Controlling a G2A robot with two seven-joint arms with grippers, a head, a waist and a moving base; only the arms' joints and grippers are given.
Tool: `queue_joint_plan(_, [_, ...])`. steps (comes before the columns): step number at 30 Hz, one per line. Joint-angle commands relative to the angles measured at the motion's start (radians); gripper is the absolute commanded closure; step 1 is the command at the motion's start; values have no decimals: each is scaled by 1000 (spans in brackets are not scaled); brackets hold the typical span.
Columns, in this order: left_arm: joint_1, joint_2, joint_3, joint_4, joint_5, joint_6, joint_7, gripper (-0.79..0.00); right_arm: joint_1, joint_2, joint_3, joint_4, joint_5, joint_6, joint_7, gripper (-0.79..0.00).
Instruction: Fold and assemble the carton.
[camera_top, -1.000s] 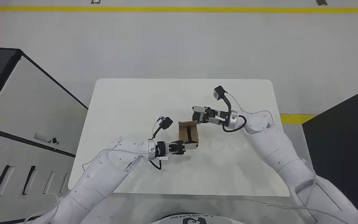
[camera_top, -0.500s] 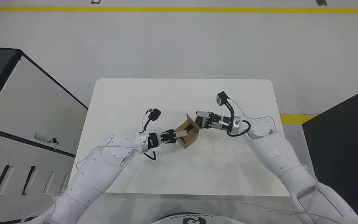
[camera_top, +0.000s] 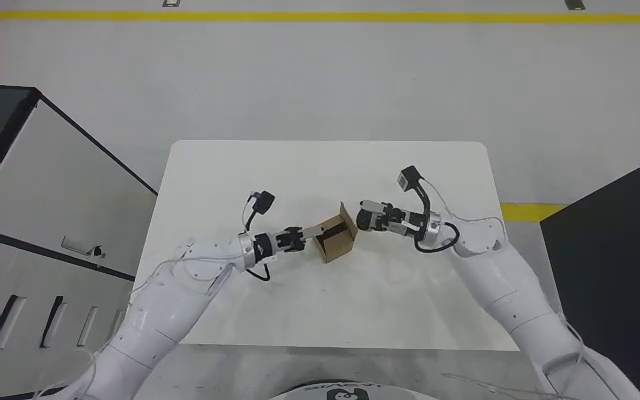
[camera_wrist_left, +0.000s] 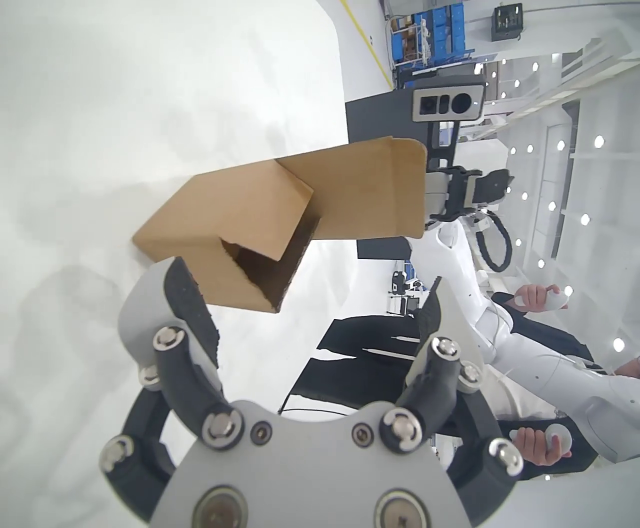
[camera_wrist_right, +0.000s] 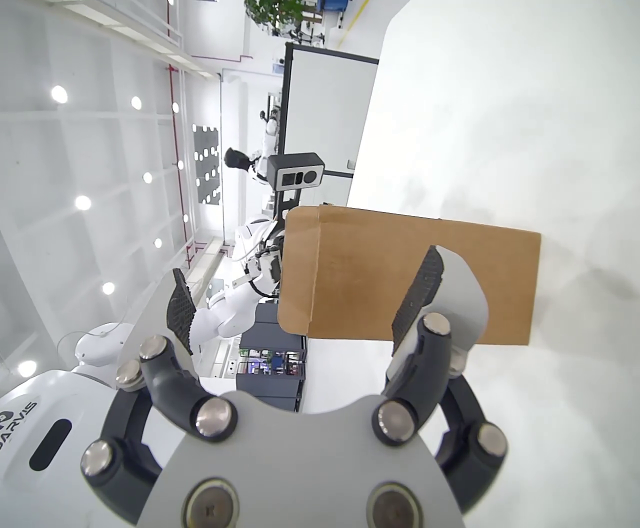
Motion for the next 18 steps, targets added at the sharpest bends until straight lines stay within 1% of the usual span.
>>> queue_joint_plan(1, [1,-1,0,5,-13,25,-10,-785,-11,6,17,-27,-20,11,-5,-785])
queue_joint_plan(6, [-3,-1,0,2,-10,38,-10,-785,-15,9,25,-37,-32,16,-9,-785])
queue_joint_plan(7, [-3,-1,0,2,-10,38,-10,0,-15,9,25,-37,-32,16,-9,-785])
queue_joint_plan(15, [-3,-1,0,2,-10,38,-10,0,-15,9,25,-37,-32,16,-9,-785])
queue_joint_plan(18, [1,-3,8,-7,31,107,27,0,-15,9,25,-37,-32,16,-9,-785])
